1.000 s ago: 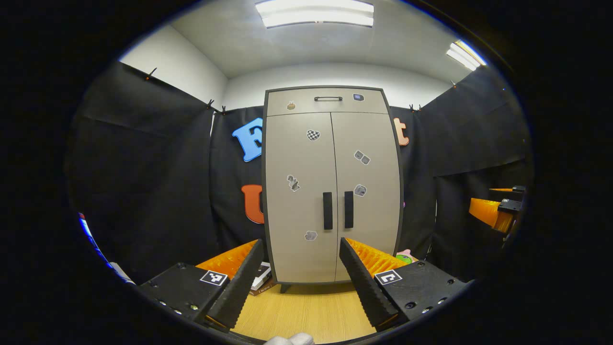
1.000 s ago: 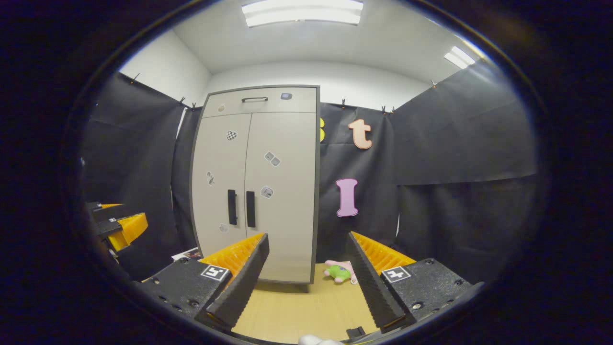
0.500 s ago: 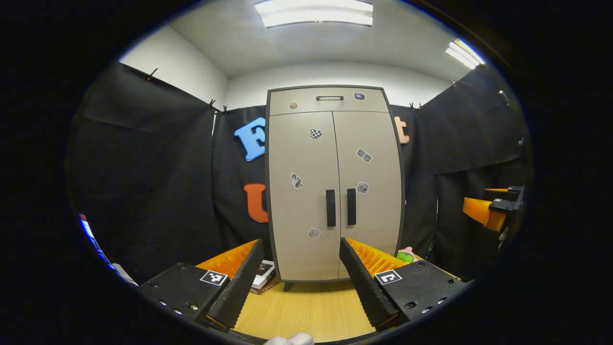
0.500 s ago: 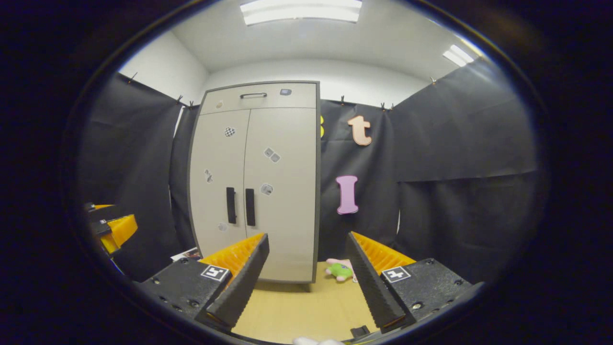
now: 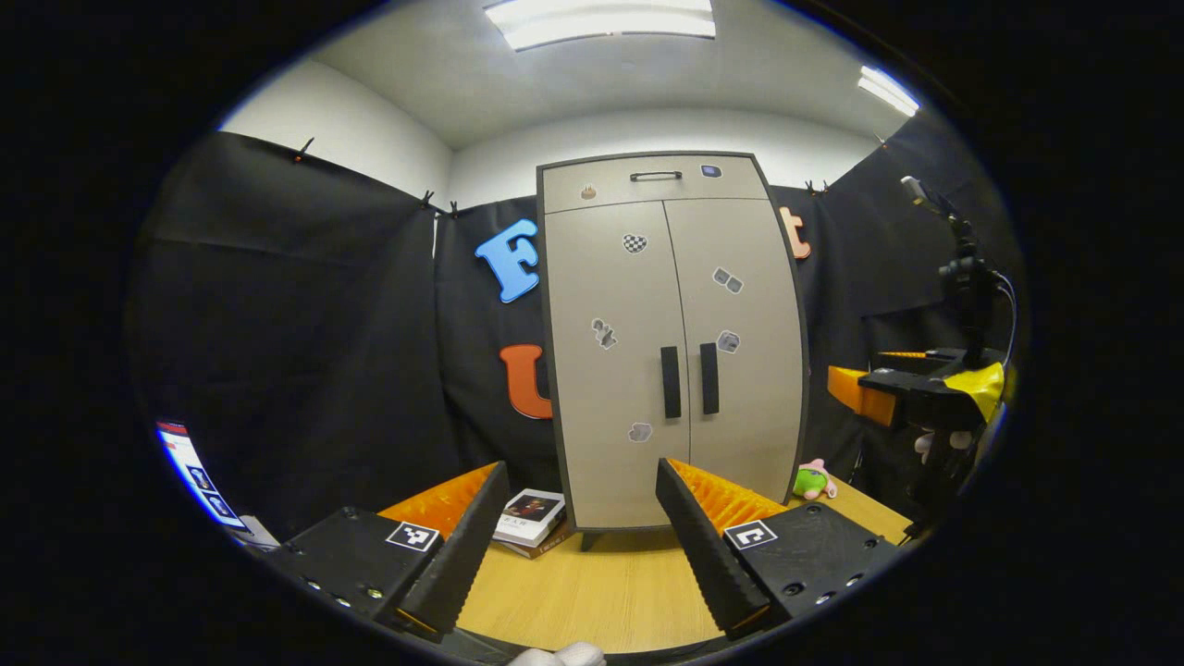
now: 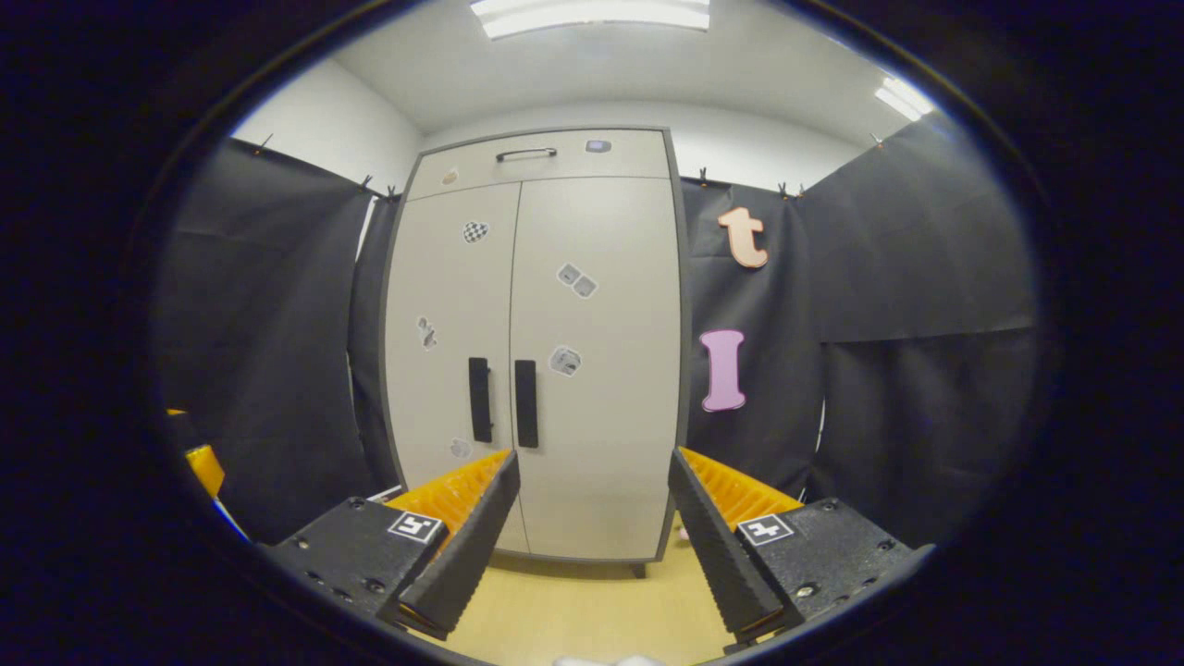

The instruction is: Open the right door of the double-door shoe cabinet with the right hand, and open the left door with the left hand.

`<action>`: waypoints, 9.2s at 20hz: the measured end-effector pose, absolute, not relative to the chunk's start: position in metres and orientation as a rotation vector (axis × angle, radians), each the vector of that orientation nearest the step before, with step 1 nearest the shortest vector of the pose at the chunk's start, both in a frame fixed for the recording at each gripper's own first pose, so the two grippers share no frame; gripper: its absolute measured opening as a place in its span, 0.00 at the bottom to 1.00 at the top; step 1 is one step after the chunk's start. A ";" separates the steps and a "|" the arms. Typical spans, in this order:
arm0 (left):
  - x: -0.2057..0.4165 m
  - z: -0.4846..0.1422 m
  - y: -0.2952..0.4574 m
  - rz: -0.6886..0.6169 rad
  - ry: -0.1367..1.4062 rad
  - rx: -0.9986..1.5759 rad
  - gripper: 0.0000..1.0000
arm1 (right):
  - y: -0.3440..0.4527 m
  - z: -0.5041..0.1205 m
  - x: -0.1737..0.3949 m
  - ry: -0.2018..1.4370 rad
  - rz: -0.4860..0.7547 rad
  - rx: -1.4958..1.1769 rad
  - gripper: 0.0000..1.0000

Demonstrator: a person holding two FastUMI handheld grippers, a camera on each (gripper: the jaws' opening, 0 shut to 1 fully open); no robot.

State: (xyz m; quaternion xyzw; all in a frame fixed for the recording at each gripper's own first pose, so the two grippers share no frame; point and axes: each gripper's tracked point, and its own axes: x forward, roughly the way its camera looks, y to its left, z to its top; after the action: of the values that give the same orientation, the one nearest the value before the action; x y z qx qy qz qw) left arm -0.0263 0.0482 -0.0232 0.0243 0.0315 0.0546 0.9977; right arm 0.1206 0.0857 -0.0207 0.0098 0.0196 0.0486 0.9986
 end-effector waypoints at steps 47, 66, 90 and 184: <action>-0.049 -0.042 0.083 0.326 0.083 0.016 0.97 | 0.151 -0.052 0.278 0.162 0.185 0.045 0.23; -0.063 -0.040 0.033 0.099 0.068 -0.027 0.97 | 0.012 -0.048 0.191 0.150 -0.019 -0.009 0.09; -0.024 -0.031 -0.034 0.011 0.064 -0.027 0.97 | -0.072 -0.027 0.164 0.097 -0.033 -0.003 0.07; 0.212 -0.061 0.004 -0.104 0.108 -0.061 0.01 | 0.022 -0.059 0.043 0.168 0.180 0.033 0.99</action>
State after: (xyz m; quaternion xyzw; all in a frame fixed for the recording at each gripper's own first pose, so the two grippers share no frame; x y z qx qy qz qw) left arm 0.2122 0.0040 -0.0606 -0.0306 0.0541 -0.0519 0.9967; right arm 0.0427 0.0217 -0.0592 0.0166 0.0837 0.0896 0.9923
